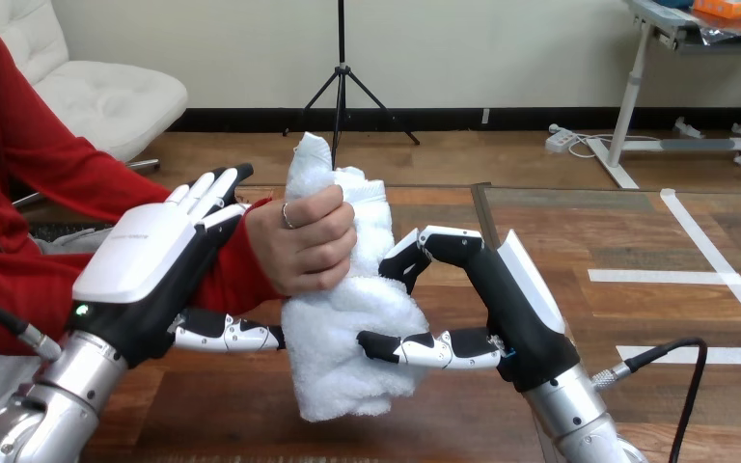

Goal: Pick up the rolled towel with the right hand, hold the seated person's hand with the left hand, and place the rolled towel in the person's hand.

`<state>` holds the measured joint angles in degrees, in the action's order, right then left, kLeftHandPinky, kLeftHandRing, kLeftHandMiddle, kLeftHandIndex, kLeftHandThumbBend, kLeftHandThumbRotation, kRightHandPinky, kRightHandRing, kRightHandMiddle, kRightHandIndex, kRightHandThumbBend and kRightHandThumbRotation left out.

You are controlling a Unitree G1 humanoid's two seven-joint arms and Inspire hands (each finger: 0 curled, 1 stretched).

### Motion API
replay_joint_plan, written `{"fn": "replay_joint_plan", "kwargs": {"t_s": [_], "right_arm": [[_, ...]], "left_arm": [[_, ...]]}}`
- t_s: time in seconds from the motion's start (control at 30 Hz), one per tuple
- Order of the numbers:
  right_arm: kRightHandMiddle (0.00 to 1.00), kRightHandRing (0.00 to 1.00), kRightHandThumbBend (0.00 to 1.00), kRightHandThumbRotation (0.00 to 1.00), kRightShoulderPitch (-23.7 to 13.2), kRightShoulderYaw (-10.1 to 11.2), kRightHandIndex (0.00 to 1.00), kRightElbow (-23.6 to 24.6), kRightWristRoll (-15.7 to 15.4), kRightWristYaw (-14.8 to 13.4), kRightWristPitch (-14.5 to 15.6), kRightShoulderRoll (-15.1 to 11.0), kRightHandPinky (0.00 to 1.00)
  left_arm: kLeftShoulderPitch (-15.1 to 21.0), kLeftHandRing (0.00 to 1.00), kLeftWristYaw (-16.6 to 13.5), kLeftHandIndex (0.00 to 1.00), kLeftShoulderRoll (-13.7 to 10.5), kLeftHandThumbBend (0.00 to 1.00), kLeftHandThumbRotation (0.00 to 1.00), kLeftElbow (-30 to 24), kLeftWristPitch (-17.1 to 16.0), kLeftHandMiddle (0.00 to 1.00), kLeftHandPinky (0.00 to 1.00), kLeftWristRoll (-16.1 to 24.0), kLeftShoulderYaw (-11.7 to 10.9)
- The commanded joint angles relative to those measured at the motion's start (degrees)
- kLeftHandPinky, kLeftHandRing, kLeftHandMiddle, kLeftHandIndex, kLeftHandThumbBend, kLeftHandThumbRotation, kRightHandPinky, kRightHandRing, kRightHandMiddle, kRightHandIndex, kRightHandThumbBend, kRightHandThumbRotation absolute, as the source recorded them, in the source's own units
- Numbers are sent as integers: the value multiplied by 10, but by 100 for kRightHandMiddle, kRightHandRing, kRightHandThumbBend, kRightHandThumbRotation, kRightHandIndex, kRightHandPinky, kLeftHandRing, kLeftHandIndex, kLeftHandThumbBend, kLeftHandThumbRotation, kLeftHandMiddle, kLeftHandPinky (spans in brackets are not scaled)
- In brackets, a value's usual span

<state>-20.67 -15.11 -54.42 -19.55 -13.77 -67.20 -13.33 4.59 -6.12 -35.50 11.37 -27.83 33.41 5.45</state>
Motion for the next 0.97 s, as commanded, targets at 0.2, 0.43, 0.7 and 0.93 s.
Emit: {"fn": "replay_joint_plan", "kwargs": {"t_s": [0.2, 0.43, 0.7, 0.93], "right_arm": [[71, 66, 87, 35, -8, 23, 76, -1, 25, 25, 4, 9, 61], [70, 65, 87, 36, 0, 30, 76, 1, 27, 35, 6, 5, 62], [71, 66, 88, 38, 10, 38, 78, 5, 33, 49, 10, 3, 64], [74, 69, 90, 39, 19, 43, 80, 12, 50, 71, 13, 2, 67]], "left_arm": [[0, 100, -19, 100, 16, 100, 52, -32, -11, 100, 100, -1, -5], [-8, 100, -31, 100, 21, 100, 55, -27, -15, 100, 100, 5, -1], [-17, 100, -52, 100, 32, 100, 57, -17, -28, 100, 100, 2, 3], [-22, 100, -69, 100, 44, 100, 57, -14, -37, 100, 100, 1, 7]]}}
